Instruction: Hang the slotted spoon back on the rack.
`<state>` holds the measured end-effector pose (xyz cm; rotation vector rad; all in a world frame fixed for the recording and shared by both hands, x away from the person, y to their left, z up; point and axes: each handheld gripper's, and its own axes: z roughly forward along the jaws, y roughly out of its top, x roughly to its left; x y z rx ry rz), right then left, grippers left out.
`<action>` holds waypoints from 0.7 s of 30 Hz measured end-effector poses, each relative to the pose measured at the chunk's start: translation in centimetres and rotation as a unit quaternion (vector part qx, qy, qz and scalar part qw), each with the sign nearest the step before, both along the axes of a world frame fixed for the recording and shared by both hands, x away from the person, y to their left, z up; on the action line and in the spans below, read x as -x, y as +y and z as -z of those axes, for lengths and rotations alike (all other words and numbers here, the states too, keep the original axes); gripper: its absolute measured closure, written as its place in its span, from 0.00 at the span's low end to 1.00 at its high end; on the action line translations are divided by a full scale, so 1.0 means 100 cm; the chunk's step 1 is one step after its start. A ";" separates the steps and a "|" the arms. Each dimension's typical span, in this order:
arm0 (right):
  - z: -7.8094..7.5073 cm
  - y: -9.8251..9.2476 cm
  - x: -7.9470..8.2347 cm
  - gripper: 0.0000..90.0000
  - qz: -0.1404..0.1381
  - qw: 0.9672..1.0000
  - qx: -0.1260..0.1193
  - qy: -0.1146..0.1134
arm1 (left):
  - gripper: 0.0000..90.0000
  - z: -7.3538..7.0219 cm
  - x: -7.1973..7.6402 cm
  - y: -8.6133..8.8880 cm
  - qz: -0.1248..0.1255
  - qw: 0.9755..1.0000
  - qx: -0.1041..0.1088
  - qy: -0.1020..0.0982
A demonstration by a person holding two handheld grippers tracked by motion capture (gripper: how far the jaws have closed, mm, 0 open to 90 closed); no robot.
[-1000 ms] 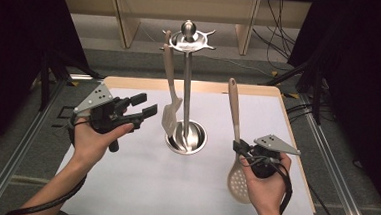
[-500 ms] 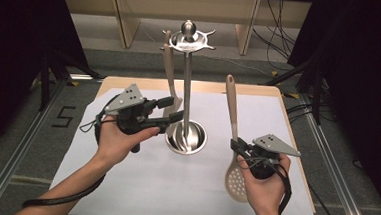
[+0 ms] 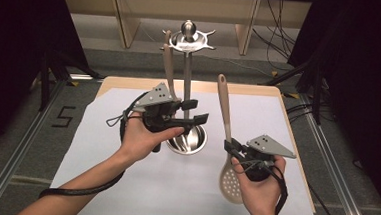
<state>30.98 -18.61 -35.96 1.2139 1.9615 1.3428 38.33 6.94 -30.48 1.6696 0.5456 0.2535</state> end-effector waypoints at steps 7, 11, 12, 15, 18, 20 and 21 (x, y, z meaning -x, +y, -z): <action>-0.003 0.005 0.005 0.88 -0.004 1.000 -0.007 0.005 | 0.46 -0.002 -0.001 -0.010 0.006 1.000 -0.005 -0.004; -0.004 0.007 0.005 0.88 -0.008 1.000 -0.001 -0.009 | 0.46 -0.001 -0.002 -0.016 0.014 1.000 -0.009 -0.003; -0.005 0.007 0.006 0.88 -0.012 1.000 0.003 -0.010 | 0.46 0.000 -0.002 -0.018 0.016 1.000 -0.010 -0.003; -0.003 0.011 0.007 0.88 -0.016 1.000 -0.004 -0.005 | 0.46 0.000 -0.002 -0.022 0.020 1.000 -0.007 0.000; -0.003 0.013 0.007 0.88 -0.021 1.000 -0.002 -0.010 | 0.46 0.000 -0.001 -0.023 0.023 1.000 -0.006 0.001; -0.005 0.015 0.010 0.88 -0.020 1.000 -0.007 0.000 | 0.46 0.000 -0.002 -0.024 0.024 1.000 -0.004 0.002; -0.006 0.015 0.010 0.88 -0.022 1.000 0.003 -0.009 | 0.46 0.000 -0.002 -0.024 0.025 1.000 -0.003 0.004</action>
